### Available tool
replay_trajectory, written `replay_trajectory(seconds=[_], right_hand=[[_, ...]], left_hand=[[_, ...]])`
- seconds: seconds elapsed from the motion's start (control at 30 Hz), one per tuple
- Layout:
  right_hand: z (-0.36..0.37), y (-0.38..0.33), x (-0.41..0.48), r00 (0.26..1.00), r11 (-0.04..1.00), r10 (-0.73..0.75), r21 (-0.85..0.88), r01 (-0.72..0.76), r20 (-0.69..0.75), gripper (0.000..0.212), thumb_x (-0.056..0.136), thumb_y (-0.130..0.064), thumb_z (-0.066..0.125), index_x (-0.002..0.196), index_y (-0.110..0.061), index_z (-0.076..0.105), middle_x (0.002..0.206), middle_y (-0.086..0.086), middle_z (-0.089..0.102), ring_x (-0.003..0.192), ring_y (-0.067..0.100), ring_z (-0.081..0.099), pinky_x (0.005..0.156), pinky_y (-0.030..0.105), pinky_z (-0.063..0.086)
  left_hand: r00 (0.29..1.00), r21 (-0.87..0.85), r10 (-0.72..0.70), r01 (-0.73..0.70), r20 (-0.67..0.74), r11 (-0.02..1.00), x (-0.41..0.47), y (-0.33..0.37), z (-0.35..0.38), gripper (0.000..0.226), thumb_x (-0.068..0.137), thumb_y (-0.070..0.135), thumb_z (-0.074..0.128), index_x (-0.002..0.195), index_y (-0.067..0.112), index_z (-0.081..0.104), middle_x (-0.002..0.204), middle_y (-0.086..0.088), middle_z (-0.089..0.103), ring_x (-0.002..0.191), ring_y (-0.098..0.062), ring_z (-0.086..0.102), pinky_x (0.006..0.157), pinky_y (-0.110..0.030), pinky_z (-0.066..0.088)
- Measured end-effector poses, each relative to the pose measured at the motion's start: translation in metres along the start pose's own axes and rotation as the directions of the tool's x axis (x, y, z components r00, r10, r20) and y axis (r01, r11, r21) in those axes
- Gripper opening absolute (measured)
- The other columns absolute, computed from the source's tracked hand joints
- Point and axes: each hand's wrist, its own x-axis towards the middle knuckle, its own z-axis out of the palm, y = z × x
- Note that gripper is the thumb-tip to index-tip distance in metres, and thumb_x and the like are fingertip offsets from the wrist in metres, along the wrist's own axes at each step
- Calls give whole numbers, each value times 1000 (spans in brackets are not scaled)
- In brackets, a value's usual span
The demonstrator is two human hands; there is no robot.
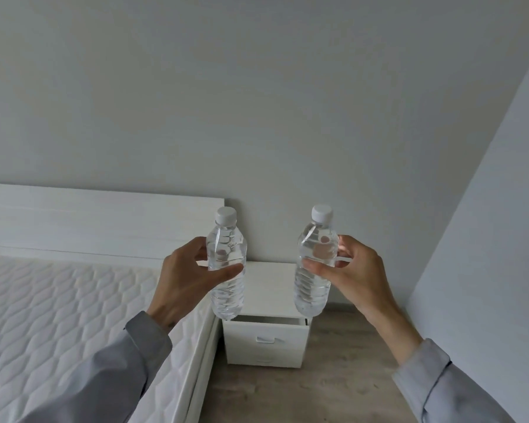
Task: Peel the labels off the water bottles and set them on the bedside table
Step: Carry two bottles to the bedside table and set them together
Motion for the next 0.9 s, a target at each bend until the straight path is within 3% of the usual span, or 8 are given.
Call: replay_trajectory(seconds=[0.1,0.2,0.47,0.63,0.9], right_hand=[[34,16,65,999,999,31,8,-31,-13,41,63,-46,96,94,-36,71,89,-28,76,87,-19,67,66,-1,47],[63,33,126,998,998,59,19,-59,-15,41,64,-45,96,95,-37,71,92,-39,72,88,-20,66,66,0,48],[147,124,292,994,994,101,43,-103,48,43,64,-44,97,96,-41,70,94,-36,73,91,-19,66,69,-1,47],[206,191,384,986,989,137,45,-142,97,55,62,-34,100,105,-42,66,104,-19,73,99,-15,65,76,1,51],[322,332,479,960,971,226,42,-235,165,56,59,-37,101,101,-48,65,106,-39,69,102,-13,67,81,5,52]], left_hand=[[999,3,-5,4,49,1000,76,-30,7,35,69,42,95,95,35,73,98,33,77,90,8,74,68,-4,52],[997,6,-25,25,73,1000,144,-58,15,35,70,40,96,96,35,73,98,31,78,91,8,74,70,-9,53],[995,23,-70,68,73,997,307,-153,70,39,71,35,97,101,35,71,100,30,77,94,8,73,73,-7,54],[987,31,-134,132,91,991,393,-222,114,43,71,32,98,107,32,72,102,28,78,95,6,74,77,-7,54],[948,-6,-247,253,200,967,492,-382,200,50,70,24,99,111,34,73,107,22,79,102,1,75,86,-8,56]])
